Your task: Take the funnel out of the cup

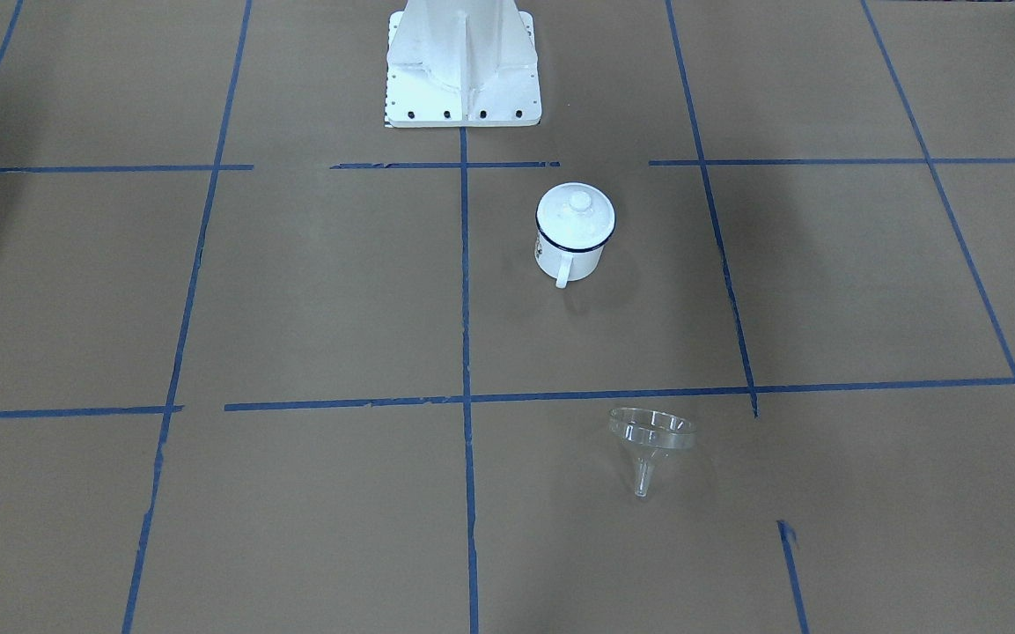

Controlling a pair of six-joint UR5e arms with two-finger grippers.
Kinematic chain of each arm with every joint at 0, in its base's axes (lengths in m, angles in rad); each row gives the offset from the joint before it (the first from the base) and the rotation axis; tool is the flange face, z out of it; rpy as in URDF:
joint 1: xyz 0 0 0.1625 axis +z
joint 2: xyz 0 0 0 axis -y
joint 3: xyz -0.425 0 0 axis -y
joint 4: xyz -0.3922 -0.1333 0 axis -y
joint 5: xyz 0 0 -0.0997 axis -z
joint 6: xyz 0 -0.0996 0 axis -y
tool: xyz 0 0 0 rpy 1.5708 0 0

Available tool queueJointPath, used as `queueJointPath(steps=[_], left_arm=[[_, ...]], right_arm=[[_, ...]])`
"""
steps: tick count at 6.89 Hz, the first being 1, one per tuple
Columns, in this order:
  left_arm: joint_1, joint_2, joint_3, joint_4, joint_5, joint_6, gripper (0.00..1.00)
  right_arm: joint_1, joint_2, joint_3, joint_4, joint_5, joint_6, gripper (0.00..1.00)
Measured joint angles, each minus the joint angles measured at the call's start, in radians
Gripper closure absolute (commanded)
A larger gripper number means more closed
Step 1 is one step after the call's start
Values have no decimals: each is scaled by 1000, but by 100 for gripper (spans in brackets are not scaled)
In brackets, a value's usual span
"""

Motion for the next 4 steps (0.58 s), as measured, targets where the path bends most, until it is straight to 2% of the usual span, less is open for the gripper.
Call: queueJointPath(steps=[2,4], left_arm=[[-68,23,50,66,1,127,0],[-90,30,56,140,-2,169,0]], right_arm=[[0,0,0,0,0,0,0],[0,0,-1,0,0,0,0]])
